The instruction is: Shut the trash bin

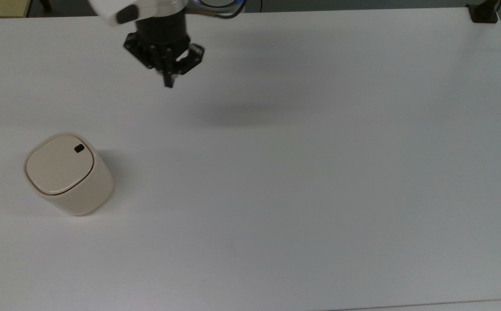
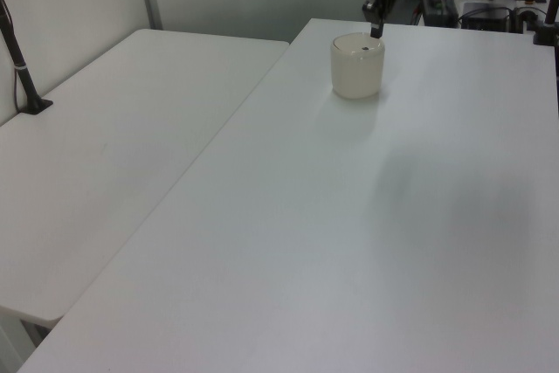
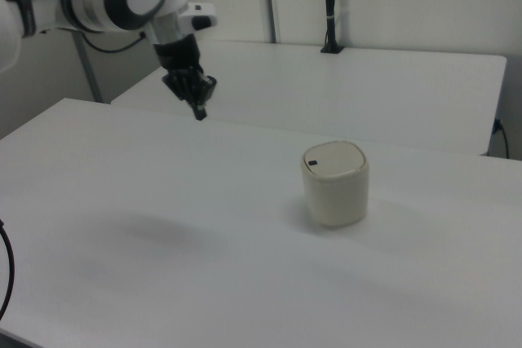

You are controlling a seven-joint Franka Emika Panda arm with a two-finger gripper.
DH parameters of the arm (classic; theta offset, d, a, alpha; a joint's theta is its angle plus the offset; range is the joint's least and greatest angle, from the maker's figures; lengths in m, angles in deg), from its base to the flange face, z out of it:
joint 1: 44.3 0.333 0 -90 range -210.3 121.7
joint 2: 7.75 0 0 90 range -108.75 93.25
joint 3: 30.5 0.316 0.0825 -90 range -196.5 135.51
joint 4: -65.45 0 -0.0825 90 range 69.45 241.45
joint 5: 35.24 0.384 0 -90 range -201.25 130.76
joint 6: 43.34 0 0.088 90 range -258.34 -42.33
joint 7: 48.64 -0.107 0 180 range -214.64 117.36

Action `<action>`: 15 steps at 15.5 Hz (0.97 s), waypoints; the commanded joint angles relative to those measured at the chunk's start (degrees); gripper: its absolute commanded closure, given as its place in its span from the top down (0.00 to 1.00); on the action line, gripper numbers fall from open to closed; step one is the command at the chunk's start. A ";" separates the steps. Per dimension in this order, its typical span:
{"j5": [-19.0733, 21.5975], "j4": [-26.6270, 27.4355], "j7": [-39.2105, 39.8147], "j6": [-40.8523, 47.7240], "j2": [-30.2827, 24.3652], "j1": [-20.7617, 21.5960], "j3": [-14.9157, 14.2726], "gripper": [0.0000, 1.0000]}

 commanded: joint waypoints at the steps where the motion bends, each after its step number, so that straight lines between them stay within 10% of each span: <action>1: -0.10 2.11 7.41 7.48 -4.44 4.21 -0.60 0.03; 6: -0.62 1.93 8.31 8.82 -4.18 4.40 -0.60 0.30; 10: -1.41 1.93 8.22 9.00 -4.44 4.13 -0.78 1.00; 15: -2.65 2.02 7.78 9.00 -5.15 3.95 -1.21 1.00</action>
